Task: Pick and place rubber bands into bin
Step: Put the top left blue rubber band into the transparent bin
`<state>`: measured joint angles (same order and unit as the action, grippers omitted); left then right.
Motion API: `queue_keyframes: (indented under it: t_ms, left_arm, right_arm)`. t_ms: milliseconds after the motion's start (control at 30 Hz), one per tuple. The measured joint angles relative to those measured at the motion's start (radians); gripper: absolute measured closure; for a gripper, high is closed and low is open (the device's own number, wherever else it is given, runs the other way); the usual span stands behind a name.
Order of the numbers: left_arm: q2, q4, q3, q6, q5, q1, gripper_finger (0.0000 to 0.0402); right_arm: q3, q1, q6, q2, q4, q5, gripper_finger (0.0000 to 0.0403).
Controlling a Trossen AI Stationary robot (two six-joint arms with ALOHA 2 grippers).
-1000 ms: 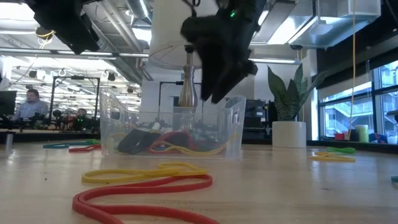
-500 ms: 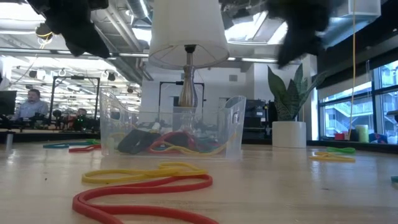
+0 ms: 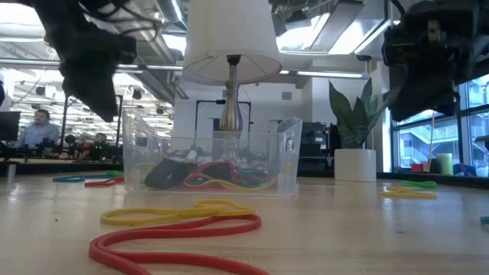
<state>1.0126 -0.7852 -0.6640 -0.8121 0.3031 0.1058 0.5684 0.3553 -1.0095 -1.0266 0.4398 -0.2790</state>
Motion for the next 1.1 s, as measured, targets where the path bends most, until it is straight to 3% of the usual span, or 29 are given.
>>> queue_keyframes:
  t_ms: [133,400,700,800,933,1100]
  left_arm:
    - [0.078,-0.008,0.0,-0.143,0.002,-0.059,0.0263]
    - [0.266,-0.027,0.0,-0.393,-0.201,-0.129,0.029]
    - [0.446,-0.026,0.0,-0.589,-0.213,-0.128,0.0298]
    - [0.494,-0.027,-0.007,-0.626,-0.241,-0.125,0.032]
    - [0.516,-0.033,-0.02,-0.669,-0.251,-0.095,0.0385]
    - [0.467,-0.115,-0.095,-0.761,-0.253,-0.037,0.04]
  right_arm:
    - [-0.019,0.0,0.03,0.011,0.001,0.0,0.0356]
    - [-0.02,-0.002,0.161,0.015,0.006,0.0,0.0357]
    - [-0.02,-0.005,0.285,0.015,0.008,0.001,0.0357]
    - [-0.02,-0.005,0.31,0.015,0.008,0.002,0.0357]
    - [-0.02,-0.005,0.339,0.015,0.008,0.003,0.0357]
    - [-0.02,-0.005,0.366,0.015,0.01,0.003,0.0357]
